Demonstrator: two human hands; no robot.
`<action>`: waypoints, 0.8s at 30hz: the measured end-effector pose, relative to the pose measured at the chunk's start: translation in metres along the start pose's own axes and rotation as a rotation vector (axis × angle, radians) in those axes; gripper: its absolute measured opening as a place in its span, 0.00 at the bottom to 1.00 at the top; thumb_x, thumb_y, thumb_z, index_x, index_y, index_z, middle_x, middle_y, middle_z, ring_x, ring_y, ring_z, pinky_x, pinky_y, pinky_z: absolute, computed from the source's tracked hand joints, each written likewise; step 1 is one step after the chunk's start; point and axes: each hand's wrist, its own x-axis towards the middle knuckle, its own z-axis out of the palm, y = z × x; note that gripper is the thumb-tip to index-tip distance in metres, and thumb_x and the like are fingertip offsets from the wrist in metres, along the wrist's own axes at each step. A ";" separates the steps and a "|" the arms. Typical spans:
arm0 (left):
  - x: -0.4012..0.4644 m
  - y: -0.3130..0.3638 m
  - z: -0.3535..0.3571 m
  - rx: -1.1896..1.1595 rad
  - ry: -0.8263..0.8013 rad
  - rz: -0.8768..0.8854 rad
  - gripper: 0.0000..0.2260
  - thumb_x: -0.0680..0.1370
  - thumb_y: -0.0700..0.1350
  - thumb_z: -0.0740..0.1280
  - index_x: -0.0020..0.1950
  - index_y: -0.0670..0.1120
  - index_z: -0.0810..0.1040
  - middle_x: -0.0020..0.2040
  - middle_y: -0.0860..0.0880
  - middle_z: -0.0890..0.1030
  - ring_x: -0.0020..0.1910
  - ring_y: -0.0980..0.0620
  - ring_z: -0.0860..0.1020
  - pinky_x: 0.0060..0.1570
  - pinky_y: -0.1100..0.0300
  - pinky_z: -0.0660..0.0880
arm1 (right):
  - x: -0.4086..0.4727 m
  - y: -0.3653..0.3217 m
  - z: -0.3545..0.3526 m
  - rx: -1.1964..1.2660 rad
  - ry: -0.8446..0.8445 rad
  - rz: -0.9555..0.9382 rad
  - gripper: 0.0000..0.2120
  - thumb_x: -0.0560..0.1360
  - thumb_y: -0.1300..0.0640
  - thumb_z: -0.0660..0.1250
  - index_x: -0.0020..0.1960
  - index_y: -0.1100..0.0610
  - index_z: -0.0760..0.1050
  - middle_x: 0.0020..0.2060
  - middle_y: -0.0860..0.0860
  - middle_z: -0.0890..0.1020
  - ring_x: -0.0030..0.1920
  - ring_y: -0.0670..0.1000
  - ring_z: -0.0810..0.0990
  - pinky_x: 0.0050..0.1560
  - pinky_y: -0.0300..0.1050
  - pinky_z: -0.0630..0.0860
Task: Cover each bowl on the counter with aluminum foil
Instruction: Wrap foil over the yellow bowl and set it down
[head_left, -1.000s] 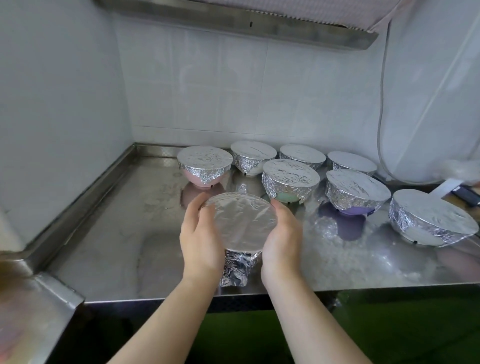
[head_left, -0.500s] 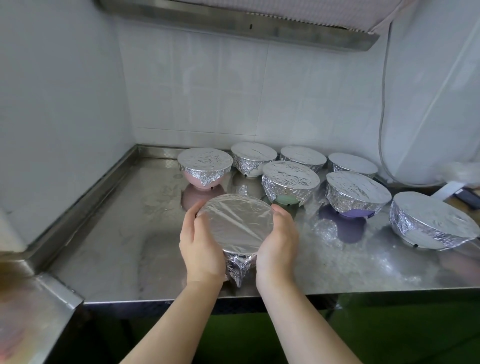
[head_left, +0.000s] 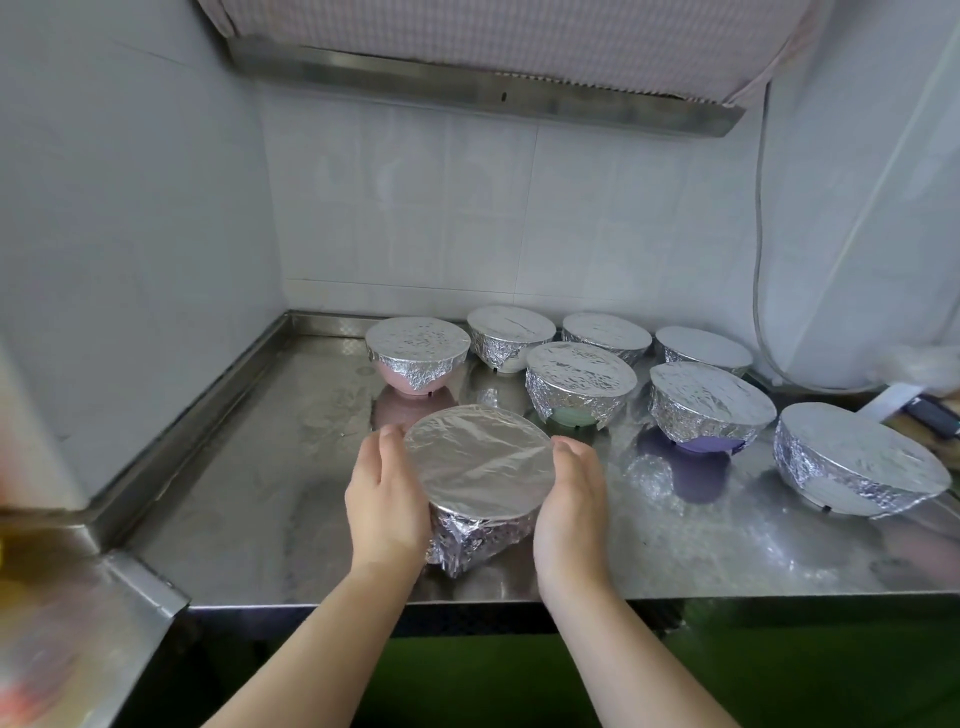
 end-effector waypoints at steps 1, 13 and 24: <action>0.000 -0.001 -0.003 0.020 0.018 0.031 0.13 0.86 0.52 0.54 0.51 0.56 0.78 0.51 0.58 0.80 0.54 0.56 0.76 0.55 0.54 0.66 | -0.001 -0.001 -0.005 -0.039 0.004 -0.030 0.09 0.87 0.56 0.58 0.60 0.53 0.76 0.52 0.47 0.81 0.47 0.33 0.77 0.44 0.31 0.70; -0.036 -0.008 0.015 0.089 -0.018 0.072 0.27 0.85 0.56 0.60 0.82 0.50 0.60 0.79 0.53 0.66 0.78 0.54 0.64 0.70 0.59 0.61 | 0.055 -0.010 0.003 -0.173 -0.343 0.036 0.17 0.83 0.45 0.63 0.66 0.48 0.83 0.61 0.41 0.84 0.64 0.41 0.80 0.56 0.29 0.77; -0.008 0.000 0.008 -0.044 -0.015 -0.017 0.14 0.86 0.52 0.57 0.65 0.56 0.81 0.56 0.64 0.83 0.59 0.66 0.77 0.58 0.61 0.70 | 0.036 -0.020 -0.017 -0.317 -0.247 -0.084 0.19 0.85 0.49 0.62 0.56 0.65 0.78 0.55 0.63 0.80 0.57 0.60 0.78 0.62 0.54 0.75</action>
